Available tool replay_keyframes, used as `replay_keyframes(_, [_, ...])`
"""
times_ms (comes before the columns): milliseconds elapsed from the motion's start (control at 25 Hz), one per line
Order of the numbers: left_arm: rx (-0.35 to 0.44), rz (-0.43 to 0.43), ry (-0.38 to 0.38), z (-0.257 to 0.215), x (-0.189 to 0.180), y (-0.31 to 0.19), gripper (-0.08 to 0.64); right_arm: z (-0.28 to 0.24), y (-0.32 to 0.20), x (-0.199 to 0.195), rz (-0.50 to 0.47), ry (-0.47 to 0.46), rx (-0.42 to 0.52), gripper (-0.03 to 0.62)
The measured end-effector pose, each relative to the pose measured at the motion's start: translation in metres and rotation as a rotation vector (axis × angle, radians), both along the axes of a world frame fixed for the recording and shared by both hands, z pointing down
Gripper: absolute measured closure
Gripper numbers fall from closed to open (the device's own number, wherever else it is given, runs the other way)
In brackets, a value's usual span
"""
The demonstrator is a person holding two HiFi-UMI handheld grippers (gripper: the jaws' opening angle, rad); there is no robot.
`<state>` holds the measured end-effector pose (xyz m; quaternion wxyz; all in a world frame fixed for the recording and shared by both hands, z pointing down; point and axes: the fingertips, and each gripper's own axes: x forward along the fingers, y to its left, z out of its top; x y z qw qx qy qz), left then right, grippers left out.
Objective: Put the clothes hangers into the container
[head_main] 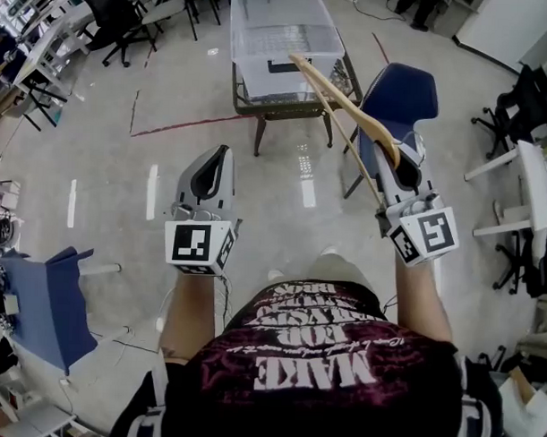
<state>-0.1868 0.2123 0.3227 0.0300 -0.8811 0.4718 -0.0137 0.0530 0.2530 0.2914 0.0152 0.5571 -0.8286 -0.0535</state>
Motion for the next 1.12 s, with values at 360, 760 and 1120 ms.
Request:
replay_keyframes(360, [-0.048,-0.023,0.012,0.014,0.015,-0.041,0.554,0.006,-0.039,0.029,-0.008,-0.025,-0.029,0.531])
replay_keyframes(760, [-0.020,-0.030,-0.038,-0.001,0.043,-0.113,0.554,-0.014,-0.119,0.057,-0.033,-0.049,0.041,0.531])
replay_keyframes(1120, [-0.037,-0.038,-0.009,-0.011,0.084,-0.161,0.554,-0.019,-0.171,0.100,-0.057,-0.066,0.054,0.531])
